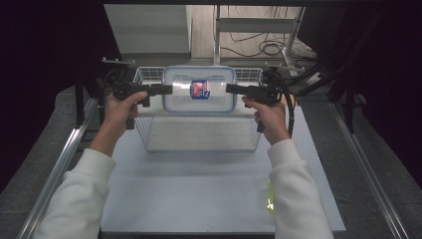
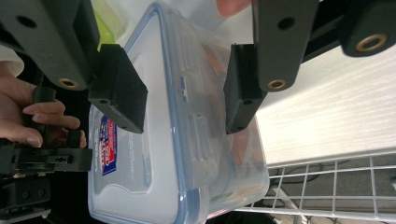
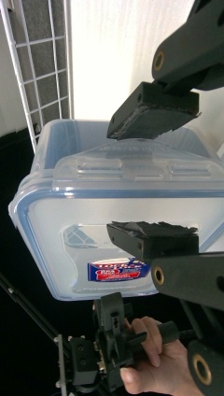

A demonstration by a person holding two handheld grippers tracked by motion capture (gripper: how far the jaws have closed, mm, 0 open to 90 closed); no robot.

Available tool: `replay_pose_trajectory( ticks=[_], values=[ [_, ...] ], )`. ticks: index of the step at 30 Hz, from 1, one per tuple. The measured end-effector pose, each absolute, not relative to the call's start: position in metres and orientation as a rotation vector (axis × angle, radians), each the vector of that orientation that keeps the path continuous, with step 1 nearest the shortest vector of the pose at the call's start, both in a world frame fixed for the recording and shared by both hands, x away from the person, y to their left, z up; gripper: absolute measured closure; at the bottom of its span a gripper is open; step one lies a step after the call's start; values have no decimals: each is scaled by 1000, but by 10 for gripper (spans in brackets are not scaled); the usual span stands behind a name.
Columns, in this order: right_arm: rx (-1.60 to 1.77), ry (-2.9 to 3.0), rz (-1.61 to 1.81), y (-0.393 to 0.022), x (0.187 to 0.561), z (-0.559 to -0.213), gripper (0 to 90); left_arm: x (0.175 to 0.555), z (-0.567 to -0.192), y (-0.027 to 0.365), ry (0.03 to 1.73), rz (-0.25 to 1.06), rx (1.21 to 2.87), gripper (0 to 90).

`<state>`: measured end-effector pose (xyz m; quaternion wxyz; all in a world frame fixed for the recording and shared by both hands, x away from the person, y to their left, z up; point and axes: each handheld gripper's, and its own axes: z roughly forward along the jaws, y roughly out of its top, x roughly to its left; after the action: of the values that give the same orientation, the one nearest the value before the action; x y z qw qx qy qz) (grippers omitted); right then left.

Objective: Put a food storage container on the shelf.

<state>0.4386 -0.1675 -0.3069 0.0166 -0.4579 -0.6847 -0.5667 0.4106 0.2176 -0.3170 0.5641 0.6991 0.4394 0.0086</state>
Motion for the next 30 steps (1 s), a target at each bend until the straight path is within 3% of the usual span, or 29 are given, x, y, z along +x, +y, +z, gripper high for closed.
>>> replay_pose_trajectory(
  ticks=[12, 14, 17, 18, 23, 27, 28, 29, 30],
  values=[
    [-1539, -2125, -1712, -162, 446, -305, 446, 417, -322, 214, 1075, 45, 1635, 455],
    [-1577, -2153, -1685, -159, 448, -308, 423, 418, -325, 211, 1103, 71, 1636, 393],
    [-1591, -2125, -1687, -160, 449, -309, 404, 419, -330, 210, 1108, 52, 1613, 380],
    [-1601, -2112, -1693, -160, 448, -309, 395, 419, -331, 210, 1115, 58, 1606, 329],
    [-1586, -2136, -1740, -166, 441, -305, 405, 411, -324, 218, 1095, 88, 1587, 241],
    [-1552, -2214, -1771, -177, 425, -296, 544, 400, -317, 226, 1085, 109, 1587, 225],
    [-1526, -2301, -1746, -179, 414, -294, 659, 393, -314, 227, 1070, 133, 1622, 233],
    [-1526, -2301, -1746, -179, 414, -294, 659, 393, -314, 227, 1070, 133, 1622, 237],
    [-1490, -2395, -1703, -179, 403, -294, 762, 390, -313, 227, 1060, 143, 1635, 239]
  ],
)
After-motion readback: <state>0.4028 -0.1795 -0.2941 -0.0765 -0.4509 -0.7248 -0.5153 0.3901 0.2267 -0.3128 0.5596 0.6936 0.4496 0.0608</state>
